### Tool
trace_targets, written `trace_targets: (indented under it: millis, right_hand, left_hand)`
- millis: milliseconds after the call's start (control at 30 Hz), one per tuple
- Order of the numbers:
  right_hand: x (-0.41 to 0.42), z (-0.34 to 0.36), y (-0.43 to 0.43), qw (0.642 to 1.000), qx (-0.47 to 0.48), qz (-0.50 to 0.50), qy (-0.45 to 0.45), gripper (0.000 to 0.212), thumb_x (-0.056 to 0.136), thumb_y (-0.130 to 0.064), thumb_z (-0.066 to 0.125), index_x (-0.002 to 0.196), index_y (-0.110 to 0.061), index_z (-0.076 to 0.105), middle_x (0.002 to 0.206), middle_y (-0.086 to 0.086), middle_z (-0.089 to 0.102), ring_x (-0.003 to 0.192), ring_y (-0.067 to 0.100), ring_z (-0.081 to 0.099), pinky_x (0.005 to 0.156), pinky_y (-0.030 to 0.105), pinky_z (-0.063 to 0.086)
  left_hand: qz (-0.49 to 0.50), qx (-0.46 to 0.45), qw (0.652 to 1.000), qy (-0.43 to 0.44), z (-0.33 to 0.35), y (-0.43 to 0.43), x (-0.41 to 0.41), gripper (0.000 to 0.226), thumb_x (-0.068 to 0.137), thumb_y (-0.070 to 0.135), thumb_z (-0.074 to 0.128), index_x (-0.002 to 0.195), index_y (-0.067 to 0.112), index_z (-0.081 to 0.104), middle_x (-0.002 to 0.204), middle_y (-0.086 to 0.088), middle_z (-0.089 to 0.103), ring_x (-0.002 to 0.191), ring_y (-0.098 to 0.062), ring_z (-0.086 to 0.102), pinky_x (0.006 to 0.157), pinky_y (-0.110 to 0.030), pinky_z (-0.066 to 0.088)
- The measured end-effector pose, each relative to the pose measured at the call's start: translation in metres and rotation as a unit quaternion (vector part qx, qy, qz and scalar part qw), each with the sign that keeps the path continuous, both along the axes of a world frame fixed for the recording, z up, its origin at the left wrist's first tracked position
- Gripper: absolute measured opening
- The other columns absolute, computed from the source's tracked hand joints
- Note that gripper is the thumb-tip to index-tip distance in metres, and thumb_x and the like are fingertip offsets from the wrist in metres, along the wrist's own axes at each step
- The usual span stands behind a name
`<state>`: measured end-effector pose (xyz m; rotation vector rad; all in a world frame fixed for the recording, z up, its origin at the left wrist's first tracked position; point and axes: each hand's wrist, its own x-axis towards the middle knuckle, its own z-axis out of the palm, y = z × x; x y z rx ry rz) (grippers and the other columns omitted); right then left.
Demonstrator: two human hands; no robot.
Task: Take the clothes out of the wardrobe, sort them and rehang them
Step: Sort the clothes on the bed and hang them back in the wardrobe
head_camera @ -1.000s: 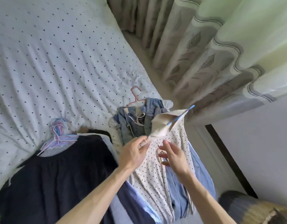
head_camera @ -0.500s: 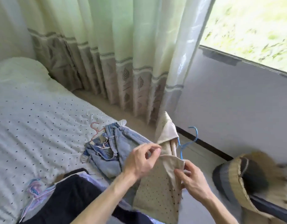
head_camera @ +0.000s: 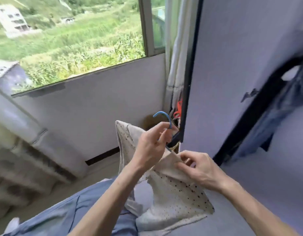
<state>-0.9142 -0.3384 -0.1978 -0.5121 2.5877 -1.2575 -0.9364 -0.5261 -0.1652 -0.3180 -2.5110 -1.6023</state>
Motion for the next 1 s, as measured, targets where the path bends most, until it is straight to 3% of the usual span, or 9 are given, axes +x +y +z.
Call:
trace_targets:
  millis: [100,167,233,300,400,533,667,867,1000]
  right_hand:
    - [0.022,0.007,0.083,0.993,0.053,-0.093,0.038,0.031,0.087,-0.068,0.057,0.097,-0.041,0.068,0.095,-0.028,0.065,0.09,-0.005,0.057,0.074,0.015,0.045]
    - [0.041,0.012,0.131,0.985,0.083,-0.144,0.035,0.04,0.084,-0.074,0.053,0.095,-0.04,0.07,0.092,-0.024,0.067,0.09,-0.008,0.057,0.072,0.013,0.044]
    - [0.062,0.016,0.171,0.972,0.128,-0.195,0.009,0.035,0.086,-0.071,0.054,0.08,-0.039,0.066,0.076,-0.025,0.063,0.073,-0.008,0.056,0.06,0.014,0.04]
    - [0.08,0.018,0.205,0.953,0.175,-0.248,-0.008,0.042,0.089,-0.064,0.053,0.064,-0.03,0.052,0.056,-0.018,0.051,0.054,0.003,0.046,0.051,0.02,0.032]
    - [0.101,0.019,0.243,0.929,0.198,-0.312,-0.027,0.042,0.093,-0.056,0.05,0.07,-0.021,0.05,0.054,-0.008,0.048,0.05,0.009,0.039,0.052,0.026,0.036]
    - [0.114,0.028,0.272,0.92,0.199,-0.335,-0.043,0.02,0.095,-0.044,0.052,0.085,-0.029,0.06,0.064,-0.018,0.058,0.057,0.005,0.049,0.066,0.028,0.048]
    - [0.106,0.036,0.278,0.933,0.163,-0.31,-0.085,0.005,0.093,-0.033,0.055,0.094,-0.033,0.061,0.07,-0.015,0.062,0.059,0.006,0.05,0.072,0.031,0.049]
    - [0.074,0.039,0.276,0.943,-0.026,-0.305,-0.134,0.007,0.094,-0.019,0.063,0.101,-0.018,0.062,0.085,-0.008,0.071,0.057,0.015,0.063,0.066,0.031,0.049]
    - [0.056,0.036,0.272,0.935,-0.081,-0.324,-0.122,0.012,0.095,-0.022,0.064,0.098,-0.011,0.06,0.083,-0.005,0.069,0.057,0.015,0.06,0.061,0.028,0.042]
  left_hand:
    - [-0.058,0.043,0.997,0.02,0.014,0.068,-0.014,0.023,0.104,0.015,0.049,0.11,0.026,0.069,0.072,0.007,0.055,0.067,-0.008,0.054,0.068,-0.017,0.045]
    - [-0.095,0.054,0.994,0.028,0.02,0.111,-0.022,0.024,0.105,0.018,0.049,0.113,0.029,0.069,0.072,0.008,0.055,0.069,-0.011,0.056,0.068,-0.023,0.047]
    - [-0.118,0.053,0.991,0.033,0.023,0.151,-0.03,0.024,0.104,0.021,0.05,0.115,0.031,0.069,0.072,0.006,0.058,0.071,-0.017,0.06,0.068,-0.029,0.049]
    - [-0.138,0.067,0.987,0.042,0.027,0.188,-0.038,0.025,0.104,0.02,0.05,0.116,0.031,0.069,0.072,0.004,0.06,0.072,-0.02,0.062,0.07,-0.032,0.051]
    - [-0.172,0.085,0.98,0.043,0.034,0.238,-0.05,0.026,0.104,0.019,0.051,0.115,0.033,0.07,0.074,-0.003,0.064,0.071,-0.021,0.063,0.073,-0.035,0.054]
    - [-0.201,0.112,0.973,-0.001,0.035,0.293,-0.071,0.025,0.103,0.023,0.051,0.111,0.039,0.07,0.072,0.014,0.063,0.07,-0.005,0.063,0.075,-0.029,0.055]
    - [-0.216,0.114,0.969,-0.044,0.036,0.335,-0.082,0.025,0.104,0.023,0.048,0.115,0.032,0.069,0.086,0.006,0.068,0.08,-0.013,0.067,0.072,-0.013,0.051]
    - [-0.238,0.104,0.962,-0.085,0.045,0.371,-0.111,0.026,0.104,0.023,0.047,0.119,0.032,0.067,0.097,0.006,0.071,0.085,-0.008,0.065,0.074,-0.011,0.047]
    - [-0.301,0.011,0.948,-0.106,0.054,0.389,-0.144,0.037,0.101,0.021,0.048,0.134,0.035,0.058,0.103,0.005,0.069,0.088,-0.013,0.06,0.087,-0.025,0.048]
